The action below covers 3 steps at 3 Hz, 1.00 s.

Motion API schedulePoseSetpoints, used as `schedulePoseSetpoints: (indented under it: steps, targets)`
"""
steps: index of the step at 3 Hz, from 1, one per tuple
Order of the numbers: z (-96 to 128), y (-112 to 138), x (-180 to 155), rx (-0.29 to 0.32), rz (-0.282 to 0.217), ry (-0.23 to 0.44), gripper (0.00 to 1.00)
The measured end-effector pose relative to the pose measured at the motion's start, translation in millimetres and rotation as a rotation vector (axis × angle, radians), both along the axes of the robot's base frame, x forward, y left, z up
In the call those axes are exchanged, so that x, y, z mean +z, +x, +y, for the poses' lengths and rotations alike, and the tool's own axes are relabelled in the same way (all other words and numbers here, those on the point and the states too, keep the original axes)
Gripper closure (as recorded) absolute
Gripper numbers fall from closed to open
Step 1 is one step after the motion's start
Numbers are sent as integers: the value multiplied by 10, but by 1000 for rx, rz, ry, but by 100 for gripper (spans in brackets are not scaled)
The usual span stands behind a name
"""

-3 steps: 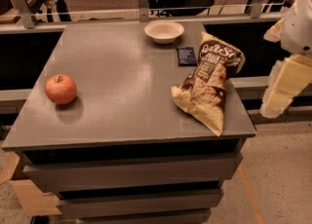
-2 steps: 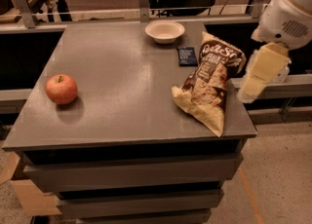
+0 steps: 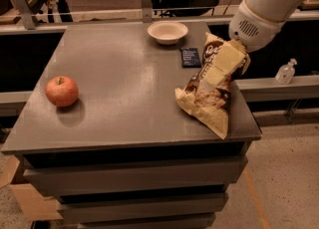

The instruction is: Move brown chip bag near apple

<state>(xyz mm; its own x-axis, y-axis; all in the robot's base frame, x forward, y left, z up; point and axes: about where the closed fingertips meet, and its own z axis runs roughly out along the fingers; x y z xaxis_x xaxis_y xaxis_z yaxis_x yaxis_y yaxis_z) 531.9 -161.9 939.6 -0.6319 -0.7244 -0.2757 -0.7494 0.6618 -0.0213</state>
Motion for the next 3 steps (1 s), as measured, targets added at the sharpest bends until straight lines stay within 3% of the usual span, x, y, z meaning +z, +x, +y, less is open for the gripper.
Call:
schedulePoseSetpoints:
  steps: [2,3]
  targets:
    - [81,264,-555,-280,77,-77,0]
    - [78,367,-741,-352,96,-92,15]
